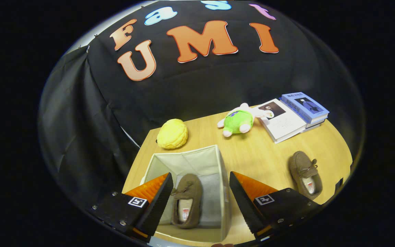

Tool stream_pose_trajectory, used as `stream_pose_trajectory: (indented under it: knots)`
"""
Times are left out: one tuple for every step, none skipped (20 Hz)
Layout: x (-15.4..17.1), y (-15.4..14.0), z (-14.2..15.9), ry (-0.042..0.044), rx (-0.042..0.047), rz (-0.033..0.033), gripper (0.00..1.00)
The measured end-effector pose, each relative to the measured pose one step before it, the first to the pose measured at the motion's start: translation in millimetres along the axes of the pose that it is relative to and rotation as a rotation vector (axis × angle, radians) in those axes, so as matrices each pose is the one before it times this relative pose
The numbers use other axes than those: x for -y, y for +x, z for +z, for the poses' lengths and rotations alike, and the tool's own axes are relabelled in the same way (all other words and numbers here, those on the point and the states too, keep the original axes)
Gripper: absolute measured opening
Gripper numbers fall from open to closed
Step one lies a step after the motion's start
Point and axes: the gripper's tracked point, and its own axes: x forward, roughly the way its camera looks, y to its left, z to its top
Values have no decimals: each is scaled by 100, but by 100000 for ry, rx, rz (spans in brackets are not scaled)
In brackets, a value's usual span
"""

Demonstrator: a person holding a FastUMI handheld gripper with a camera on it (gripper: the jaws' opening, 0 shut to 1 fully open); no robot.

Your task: Open the storage box then place both shoes into the box .Put the left shoe in first, then the right shoe, with the right side of both shoes facing outward in a uniform manner.

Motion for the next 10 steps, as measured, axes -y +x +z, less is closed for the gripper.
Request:
stream_pose_trajectory:
  knots:
    - [1032, -203, 209, 144, 675, -963, 99]
    - [1080, -283, 362, 500, 615, -1060, 99]
    - [1132, -271, 247, 759, 580, -1245, 98]
    - [1119, -118, 204, 579, 332, -999, 98]
    - [1119, -182, 82, 98, 228, -1083, 98]
    - [1129, -28, 22, -180, 129, -1299, 98]
    - [1041, -37, 69, -325, 169, -931, 98]
    - [972, -111, 99, -48, 384, -845, 98]
    - [1004, -72, 48, 150, -38, -883, 99]
    - [878, -21, -90, 266, -232, -712, 98]
